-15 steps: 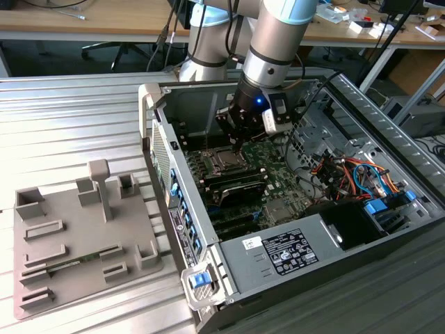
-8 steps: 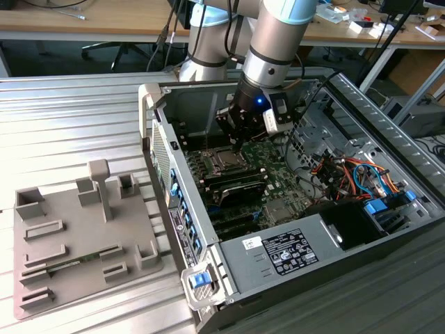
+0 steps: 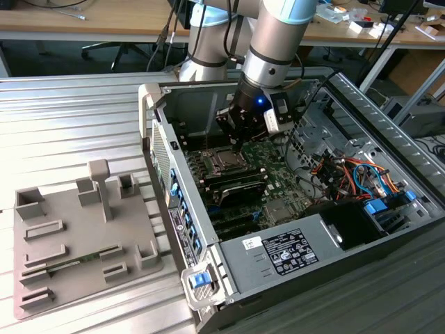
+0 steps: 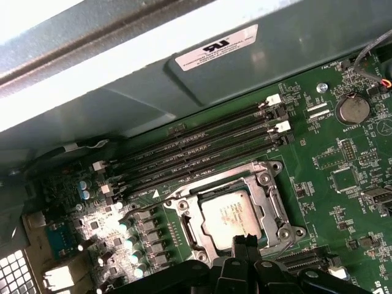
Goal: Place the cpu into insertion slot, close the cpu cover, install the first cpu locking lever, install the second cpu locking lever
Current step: 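Install the first cpu locking lever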
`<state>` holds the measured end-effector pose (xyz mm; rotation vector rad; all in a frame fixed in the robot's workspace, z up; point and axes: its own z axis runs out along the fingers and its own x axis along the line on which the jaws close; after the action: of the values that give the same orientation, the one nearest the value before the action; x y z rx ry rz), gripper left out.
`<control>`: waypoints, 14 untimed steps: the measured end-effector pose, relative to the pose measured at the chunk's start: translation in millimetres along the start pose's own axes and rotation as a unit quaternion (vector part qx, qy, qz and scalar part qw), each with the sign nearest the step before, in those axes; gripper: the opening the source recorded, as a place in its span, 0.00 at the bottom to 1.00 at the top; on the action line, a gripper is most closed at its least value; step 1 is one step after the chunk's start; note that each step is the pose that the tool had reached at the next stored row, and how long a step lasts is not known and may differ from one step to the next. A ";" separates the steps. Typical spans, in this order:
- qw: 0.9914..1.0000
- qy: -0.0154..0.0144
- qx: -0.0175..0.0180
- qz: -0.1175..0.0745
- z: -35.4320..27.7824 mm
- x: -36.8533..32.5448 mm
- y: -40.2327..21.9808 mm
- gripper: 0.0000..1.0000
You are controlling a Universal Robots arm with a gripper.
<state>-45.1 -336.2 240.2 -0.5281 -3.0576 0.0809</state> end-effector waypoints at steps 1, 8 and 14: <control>1.000 0.000 0.000 -0.002 0.0 0.0 0.0 0.11; 1.000 -0.001 0.000 -0.013 0.0 0.0 0.0 0.11; 1.000 -0.002 0.001 -0.026 0.0 0.0 0.0 0.11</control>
<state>-45.1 -336.2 240.2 -0.4494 -3.0715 0.0825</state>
